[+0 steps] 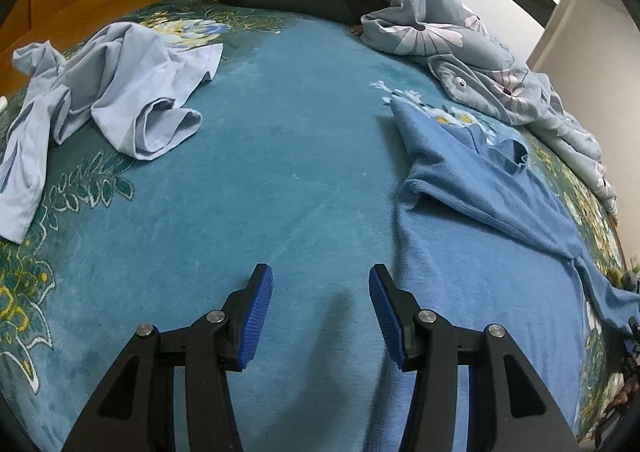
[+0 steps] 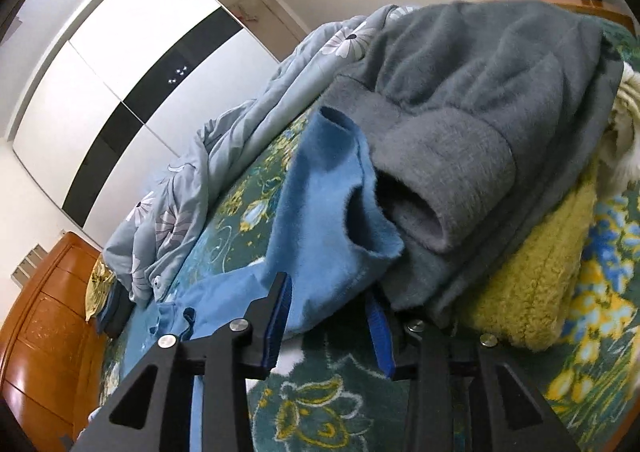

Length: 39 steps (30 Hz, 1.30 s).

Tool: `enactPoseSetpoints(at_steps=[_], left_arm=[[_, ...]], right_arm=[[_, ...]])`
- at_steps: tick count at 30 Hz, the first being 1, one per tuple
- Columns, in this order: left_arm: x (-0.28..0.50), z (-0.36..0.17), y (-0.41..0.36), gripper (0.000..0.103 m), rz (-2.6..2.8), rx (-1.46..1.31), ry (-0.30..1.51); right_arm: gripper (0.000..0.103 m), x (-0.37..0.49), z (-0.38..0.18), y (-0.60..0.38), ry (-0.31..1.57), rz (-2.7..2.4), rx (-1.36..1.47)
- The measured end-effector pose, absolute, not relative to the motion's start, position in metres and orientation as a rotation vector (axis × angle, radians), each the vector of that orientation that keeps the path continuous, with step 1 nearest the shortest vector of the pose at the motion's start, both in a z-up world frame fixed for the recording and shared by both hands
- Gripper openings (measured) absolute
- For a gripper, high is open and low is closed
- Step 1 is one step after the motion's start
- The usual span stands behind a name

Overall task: Fold clothes
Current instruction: 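Fold the held side and sleeve over the sweater body, open right gripper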

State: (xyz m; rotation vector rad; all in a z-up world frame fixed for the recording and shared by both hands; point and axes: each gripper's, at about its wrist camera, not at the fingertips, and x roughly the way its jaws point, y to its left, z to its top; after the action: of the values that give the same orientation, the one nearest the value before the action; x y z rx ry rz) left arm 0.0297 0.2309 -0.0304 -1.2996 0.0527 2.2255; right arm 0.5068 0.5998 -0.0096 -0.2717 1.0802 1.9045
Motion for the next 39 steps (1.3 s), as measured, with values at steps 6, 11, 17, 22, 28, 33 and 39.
enactPoseSetpoints(at_steps=[6,11,17,22,28,33,39], left_arm=[[0.023,-0.035,0.222,0.052,2.205,-1.306,0.007],[0.016,-0.034,0.213,0.052,2.212,-1.3,-0.019],[0.009,-0.034,0.203,0.052,2.206,-1.31,-0.063],[0.006,-0.035,0.194,0.052,2.218,-1.319,-0.093],[0.007,-0.033,0.19,0.052,2.224,-1.321,-0.065],[0.006,-0.034,0.186,0.052,2.23,-1.322,-0.068],[0.005,-0.028,0.196,0.052,2.208,-1.318,-0.084]], right_arm=[[0.005,0.48,0.015,0.602,0.978,1.933,-0.34],[0.004,0.424,0.066,0.601,0.782,2.037,-0.437],[0.004,0.285,0.12,0.557,0.432,2.307,-0.588],[0.004,0.178,0.115,0.511,0.356,2.506,-0.725],[0.004,0.095,0.033,0.458,0.422,2.588,-1.026],[0.004,0.075,-0.009,0.432,0.391,2.598,-1.131],[0.009,0.07,-0.016,0.425,0.35,2.608,-1.17]])
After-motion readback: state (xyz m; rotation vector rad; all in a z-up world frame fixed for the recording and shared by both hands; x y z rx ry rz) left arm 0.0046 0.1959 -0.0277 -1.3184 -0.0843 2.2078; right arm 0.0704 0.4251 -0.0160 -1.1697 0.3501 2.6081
